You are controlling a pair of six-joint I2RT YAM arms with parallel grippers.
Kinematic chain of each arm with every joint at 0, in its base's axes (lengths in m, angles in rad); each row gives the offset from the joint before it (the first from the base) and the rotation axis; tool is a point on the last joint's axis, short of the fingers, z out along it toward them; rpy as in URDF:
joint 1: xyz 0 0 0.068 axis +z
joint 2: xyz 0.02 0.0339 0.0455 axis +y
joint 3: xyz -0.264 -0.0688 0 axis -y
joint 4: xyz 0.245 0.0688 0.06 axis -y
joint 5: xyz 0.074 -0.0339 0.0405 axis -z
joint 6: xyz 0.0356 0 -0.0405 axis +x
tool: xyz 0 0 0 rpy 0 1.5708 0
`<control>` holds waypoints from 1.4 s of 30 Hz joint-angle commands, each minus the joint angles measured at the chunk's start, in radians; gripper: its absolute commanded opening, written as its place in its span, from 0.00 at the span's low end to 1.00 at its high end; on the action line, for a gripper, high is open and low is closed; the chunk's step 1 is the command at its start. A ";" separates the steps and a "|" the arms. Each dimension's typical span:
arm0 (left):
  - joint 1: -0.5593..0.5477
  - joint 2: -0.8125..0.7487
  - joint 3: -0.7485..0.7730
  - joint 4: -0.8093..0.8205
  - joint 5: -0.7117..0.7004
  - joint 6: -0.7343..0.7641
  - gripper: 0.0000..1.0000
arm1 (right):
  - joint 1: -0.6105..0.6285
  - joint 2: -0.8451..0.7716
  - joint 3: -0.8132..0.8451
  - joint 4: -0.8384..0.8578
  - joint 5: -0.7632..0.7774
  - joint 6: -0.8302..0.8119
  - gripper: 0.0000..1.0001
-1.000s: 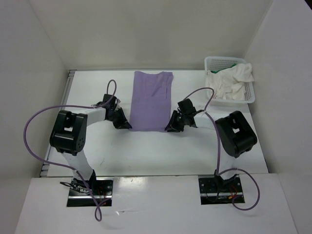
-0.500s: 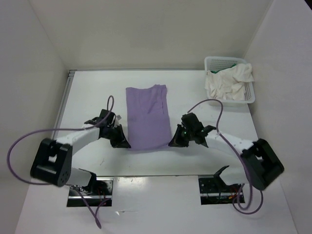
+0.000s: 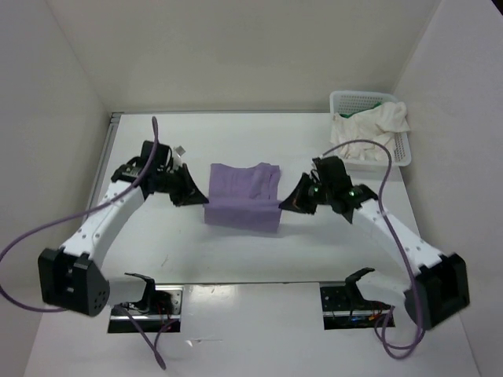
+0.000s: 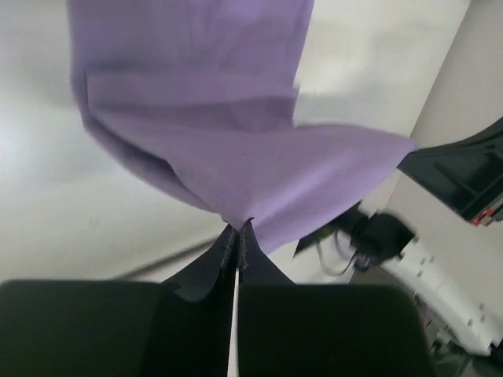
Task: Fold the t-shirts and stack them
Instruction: Fold the long partially folded tshirt into a neat square
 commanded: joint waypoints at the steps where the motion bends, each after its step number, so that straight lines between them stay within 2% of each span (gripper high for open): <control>1: 0.072 0.215 0.154 0.110 -0.060 0.028 0.00 | -0.109 0.285 0.205 0.061 -0.020 -0.188 0.00; 3: 0.083 0.318 0.220 0.149 -0.098 0.040 0.00 | -0.155 0.474 0.335 0.089 -0.029 -0.239 0.00; 5: 0.092 0.464 0.301 0.196 -0.121 0.040 0.00 | -0.167 0.598 0.484 0.089 -0.043 -0.270 0.00; 8: 0.093 0.637 0.416 0.222 -0.131 0.049 0.00 | -0.187 0.776 0.604 0.080 -0.018 -0.302 0.00; 9: 0.114 0.780 0.503 0.236 -0.163 0.058 0.00 | -0.196 0.951 0.789 0.071 0.003 -0.302 0.00; 12: 0.114 0.846 0.573 0.250 -0.152 0.048 0.05 | -0.196 1.029 0.851 0.058 0.026 -0.302 0.00; 14: 0.126 0.871 0.620 0.293 -0.122 0.019 0.10 | -0.206 1.051 0.869 0.070 0.026 -0.302 0.02; 15: 0.126 0.883 0.639 0.293 -0.121 0.018 0.22 | -0.206 1.068 0.894 0.070 0.026 -0.302 0.03; 18: 0.137 0.859 0.674 0.314 -0.105 0.006 0.39 | -0.206 1.059 0.931 0.058 0.034 -0.302 0.20; 19: 0.137 0.817 0.674 0.315 -0.123 0.006 0.39 | -0.206 1.048 0.931 0.049 0.034 -0.302 0.29; 21: 0.137 0.767 0.639 0.333 -0.144 0.006 0.41 | -0.206 0.999 0.931 0.049 0.043 -0.302 0.34; 22: 0.137 0.710 0.613 0.342 -0.154 0.006 0.41 | -0.206 0.976 0.904 0.049 0.055 -0.311 0.40; 24: 0.137 0.626 0.536 0.395 -0.140 -0.004 0.41 | -0.206 0.895 0.864 0.060 0.084 -0.311 0.45; 25: 0.119 0.604 0.446 0.416 -0.129 -0.005 0.41 | -0.197 0.869 0.838 0.070 0.094 -0.311 0.45; 26: 0.087 0.592 0.408 0.428 -0.119 -0.014 0.40 | -0.196 0.846 0.784 0.092 0.094 -0.311 0.41; 28: 0.048 0.578 0.340 0.440 -0.089 -0.014 0.38 | -0.169 0.818 0.730 0.092 0.075 -0.311 0.25; 29: 0.022 0.578 0.270 0.457 -0.089 -0.014 0.38 | -0.152 0.818 0.721 0.092 0.075 -0.311 0.12; 31: 0.013 0.568 0.210 0.494 -0.079 -0.023 0.37 | -0.091 0.853 0.721 0.092 0.066 -0.322 0.02; 36: -0.033 0.541 0.120 0.483 -0.069 -0.003 0.37 | -0.011 1.000 0.846 0.092 0.005 -0.333 0.00; 42: -0.053 0.501 0.025 0.492 -0.069 -0.012 0.40 | 0.000 1.209 1.055 0.046 -0.055 -0.342 0.00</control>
